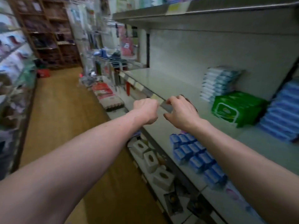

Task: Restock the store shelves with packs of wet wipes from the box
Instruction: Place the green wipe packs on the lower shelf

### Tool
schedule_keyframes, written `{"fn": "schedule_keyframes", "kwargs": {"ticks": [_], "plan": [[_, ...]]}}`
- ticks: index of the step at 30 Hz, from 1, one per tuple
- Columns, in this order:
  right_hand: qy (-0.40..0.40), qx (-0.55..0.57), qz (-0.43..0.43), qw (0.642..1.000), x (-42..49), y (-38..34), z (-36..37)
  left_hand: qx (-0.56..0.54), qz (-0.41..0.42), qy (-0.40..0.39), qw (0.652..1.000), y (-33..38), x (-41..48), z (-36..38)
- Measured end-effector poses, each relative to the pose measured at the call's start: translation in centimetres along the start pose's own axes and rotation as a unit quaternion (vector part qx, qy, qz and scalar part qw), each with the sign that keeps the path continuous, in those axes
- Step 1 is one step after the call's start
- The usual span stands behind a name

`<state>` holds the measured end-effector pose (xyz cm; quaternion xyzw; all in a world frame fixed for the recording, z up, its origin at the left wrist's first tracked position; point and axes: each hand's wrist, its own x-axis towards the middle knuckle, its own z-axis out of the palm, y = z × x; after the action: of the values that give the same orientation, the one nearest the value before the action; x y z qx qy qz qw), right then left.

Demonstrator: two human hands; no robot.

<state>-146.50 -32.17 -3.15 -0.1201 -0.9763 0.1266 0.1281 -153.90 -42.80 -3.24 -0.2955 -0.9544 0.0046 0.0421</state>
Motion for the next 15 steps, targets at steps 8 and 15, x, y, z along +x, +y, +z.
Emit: {"fn": "schedule_keyframes", "kwargs": {"ticks": [8, 15], "plan": [[-0.074, 0.019, -0.121, 0.99, 0.7, -21.5, 10.1, 0.008, -0.155, -0.05, 0.987, -22.1, -9.4, 2.7], [-0.158, 0.027, -0.232, 0.959, -2.2, -38.4, 19.1, -0.009, -0.291, -0.106, 0.951, -37.7, -19.7, 7.5]]}}
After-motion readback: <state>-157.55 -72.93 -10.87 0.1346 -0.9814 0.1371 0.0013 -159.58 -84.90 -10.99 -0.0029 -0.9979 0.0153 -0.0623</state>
